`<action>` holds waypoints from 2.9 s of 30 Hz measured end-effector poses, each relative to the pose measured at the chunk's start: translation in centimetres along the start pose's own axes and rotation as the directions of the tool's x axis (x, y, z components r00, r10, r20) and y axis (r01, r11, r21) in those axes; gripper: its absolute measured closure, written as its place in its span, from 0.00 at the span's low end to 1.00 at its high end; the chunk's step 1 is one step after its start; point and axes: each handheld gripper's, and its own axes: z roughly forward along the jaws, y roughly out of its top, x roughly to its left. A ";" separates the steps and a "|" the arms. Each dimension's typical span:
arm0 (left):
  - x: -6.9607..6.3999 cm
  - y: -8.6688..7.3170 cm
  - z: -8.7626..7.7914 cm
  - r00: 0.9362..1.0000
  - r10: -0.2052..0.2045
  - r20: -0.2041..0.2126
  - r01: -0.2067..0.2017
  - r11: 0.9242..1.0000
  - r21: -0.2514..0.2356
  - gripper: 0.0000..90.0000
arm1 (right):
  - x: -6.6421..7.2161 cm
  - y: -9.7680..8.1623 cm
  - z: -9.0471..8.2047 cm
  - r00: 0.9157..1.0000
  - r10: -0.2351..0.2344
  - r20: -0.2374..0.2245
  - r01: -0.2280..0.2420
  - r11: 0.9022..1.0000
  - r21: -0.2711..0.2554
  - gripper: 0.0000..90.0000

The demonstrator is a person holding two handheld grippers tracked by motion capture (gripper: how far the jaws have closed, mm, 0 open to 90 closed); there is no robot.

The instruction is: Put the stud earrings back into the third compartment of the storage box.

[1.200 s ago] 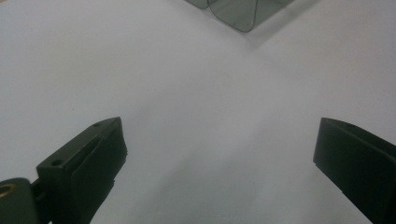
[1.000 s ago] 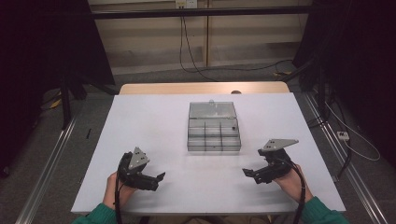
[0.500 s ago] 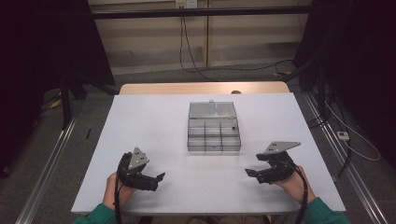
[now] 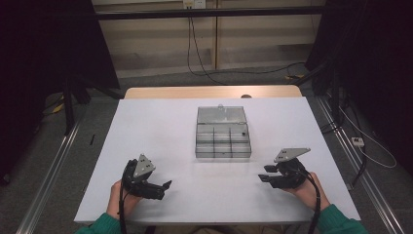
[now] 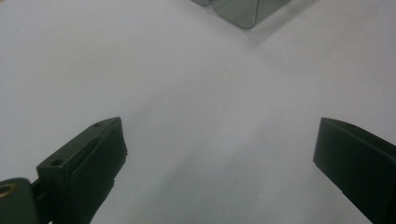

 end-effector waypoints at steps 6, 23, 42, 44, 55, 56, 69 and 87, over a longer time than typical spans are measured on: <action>-0.1 0.0 0.1 1.000 0.002 0.004 -0.002 1.000 0.006 0.02 | 0.1 -0.2 0.3 0.999 -0.034 -0.002 0.034 0.999 0.024 0.75; -0.1 0.0 0.1 1.000 0.004 0.004 -0.004 1.000 0.007 0.03 | 0.8 -0.2 1.3 0.995 -0.100 0.023 0.097 0.991 0.087 0.90; -0.1 0.0 0.1 1.000 0.004 0.003 -0.004 1.000 0.005 0.03 | 1.0 0.1 0.7 0.996 -0.071 0.060 0.069 0.997 0.031 0.91; -0.1 0.0 0.1 1.000 0.004 0.003 -0.004 1.000 0.006 0.03 | 1.0 0.1 0.7 0.996 -0.067 0.063 0.065 0.997 0.029 0.91; -0.1 0.0 0.2 1.000 0.005 0.004 -0.005 1.000 0.009 0.03 | 1.3 0.6 0.1 0.995 -0.054 0.086 0.057 0.998 -0.032 0.91; -0.1 0.0 0.2 1.000 0.005 0.003 -0.005 1.000 0.009 0.03 | 1.4 0.6 0.1 0.994 -0.059 0.091 0.063 0.997 -0.036 0.91; -0.2 0.0 0.3 1.000 0.005 0.006 -0.005 1.000 0.009 0.03 | 1.5 1.2 -0.3 0.991 -0.047 0.124 0.058 0.994 -0.090 0.91; -0.2 0.0 0.3 1.000 0.008 0.008 -0.008 1.000 0.013 0.03 | 1.4 2.1 -0.7 0.988 -0.021 0.154 0.045 0.988 -0.148 0.91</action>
